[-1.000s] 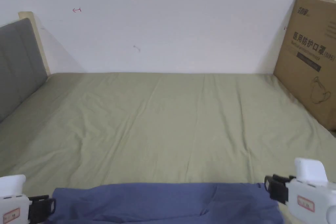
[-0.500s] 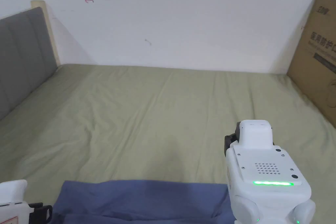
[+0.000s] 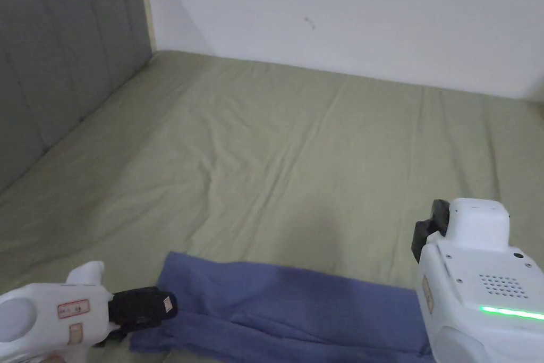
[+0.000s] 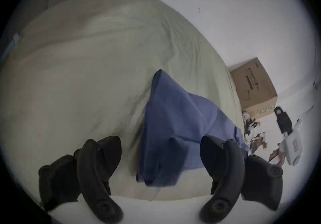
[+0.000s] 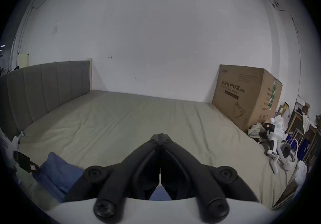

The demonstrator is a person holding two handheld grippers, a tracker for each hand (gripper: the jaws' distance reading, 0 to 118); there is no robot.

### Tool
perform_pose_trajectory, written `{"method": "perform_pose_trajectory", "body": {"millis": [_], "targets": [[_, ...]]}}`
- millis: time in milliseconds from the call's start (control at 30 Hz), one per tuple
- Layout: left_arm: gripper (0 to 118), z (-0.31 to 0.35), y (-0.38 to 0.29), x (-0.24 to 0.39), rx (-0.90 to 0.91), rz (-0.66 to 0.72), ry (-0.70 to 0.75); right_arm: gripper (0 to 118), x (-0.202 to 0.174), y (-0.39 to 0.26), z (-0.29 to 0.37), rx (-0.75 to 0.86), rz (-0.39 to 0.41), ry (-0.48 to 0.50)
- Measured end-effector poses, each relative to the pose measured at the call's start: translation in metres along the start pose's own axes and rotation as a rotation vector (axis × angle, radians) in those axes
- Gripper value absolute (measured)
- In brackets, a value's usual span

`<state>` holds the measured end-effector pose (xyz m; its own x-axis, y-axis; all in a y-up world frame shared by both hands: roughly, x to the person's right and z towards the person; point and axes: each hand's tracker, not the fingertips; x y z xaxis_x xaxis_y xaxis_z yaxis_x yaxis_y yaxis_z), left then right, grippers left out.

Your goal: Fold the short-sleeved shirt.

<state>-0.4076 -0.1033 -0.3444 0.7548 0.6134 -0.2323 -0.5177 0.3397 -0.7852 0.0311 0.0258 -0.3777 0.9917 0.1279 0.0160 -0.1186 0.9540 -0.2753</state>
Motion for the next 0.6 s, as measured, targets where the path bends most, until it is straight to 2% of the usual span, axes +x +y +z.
{"method": "perform_pose_trajectory", "body": {"millis": [133,233,300,333,433,467,600], "targets": [[100,-0.008,0.011,-0.013,0.020,0.060,-0.124,1,-0.009,-0.005,-0.008,-0.024,0.022,0.009],[100,-0.019,0.019,-0.023,0.002,0.173,-0.205,1,-0.014,-0.008,-0.013,-0.040,0.032,0.018],[93,-0.026,0.018,-0.023,0.000,0.205,-0.266,1,-0.015,-0.008,-0.014,-0.049,0.030,0.021],[84,-0.030,0.018,-0.022,-0.013,0.188,-0.274,1,-0.015,-0.009,-0.014,-0.052,0.028,0.022],[32,-0.040,0.017,-0.011,-0.055,0.124,-0.218,1,-0.011,-0.012,-0.019,-0.083,0.010,0.036],[11,-0.044,0.016,-0.009,-0.072,0.111,-0.191,1,-0.009,-0.014,-0.020,-0.095,0.003,0.035],[7,-0.043,0.019,-0.002,-0.095,0.072,-0.147,1,0.001,-0.019,-0.022,-0.133,-0.032,0.028]]}}
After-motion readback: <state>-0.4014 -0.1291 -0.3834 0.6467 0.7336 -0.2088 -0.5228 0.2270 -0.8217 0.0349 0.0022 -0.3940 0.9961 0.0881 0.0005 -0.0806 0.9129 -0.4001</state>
